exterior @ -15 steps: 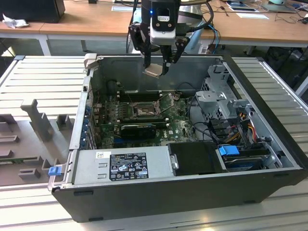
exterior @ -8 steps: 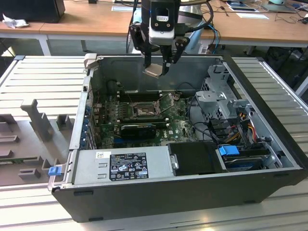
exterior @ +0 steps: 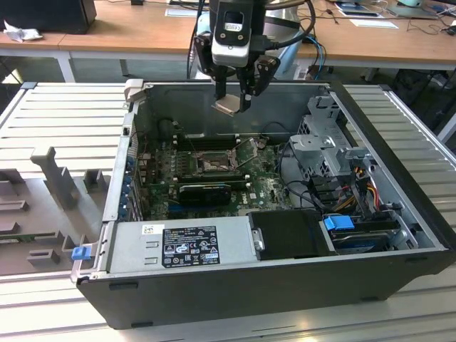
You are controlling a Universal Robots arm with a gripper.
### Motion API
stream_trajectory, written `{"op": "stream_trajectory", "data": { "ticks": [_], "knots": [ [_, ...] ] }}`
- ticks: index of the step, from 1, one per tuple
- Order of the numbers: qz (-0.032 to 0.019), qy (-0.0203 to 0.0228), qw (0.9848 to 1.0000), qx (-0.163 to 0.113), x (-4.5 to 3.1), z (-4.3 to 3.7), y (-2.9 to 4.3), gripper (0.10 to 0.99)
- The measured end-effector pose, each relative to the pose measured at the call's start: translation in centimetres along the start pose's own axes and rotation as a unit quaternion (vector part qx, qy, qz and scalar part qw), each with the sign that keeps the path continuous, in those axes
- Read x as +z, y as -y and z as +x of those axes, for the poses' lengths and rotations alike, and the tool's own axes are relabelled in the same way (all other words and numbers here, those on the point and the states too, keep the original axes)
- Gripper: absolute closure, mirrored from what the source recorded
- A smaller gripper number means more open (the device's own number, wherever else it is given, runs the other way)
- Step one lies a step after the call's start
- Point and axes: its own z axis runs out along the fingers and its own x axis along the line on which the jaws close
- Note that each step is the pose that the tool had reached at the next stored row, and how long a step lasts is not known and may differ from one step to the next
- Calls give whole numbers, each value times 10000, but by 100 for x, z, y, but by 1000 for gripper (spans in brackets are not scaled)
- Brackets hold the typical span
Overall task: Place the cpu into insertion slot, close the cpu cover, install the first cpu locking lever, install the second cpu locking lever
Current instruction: 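Place the cpu into insertion slot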
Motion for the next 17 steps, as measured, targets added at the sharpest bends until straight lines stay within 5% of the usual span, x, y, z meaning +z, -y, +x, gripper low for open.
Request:
{"op": "stream_trajectory", "data": {
  "ticks": [17],
  "knots": [
    [-13,59,9978,660,5,0,1,557]
  ]
}}
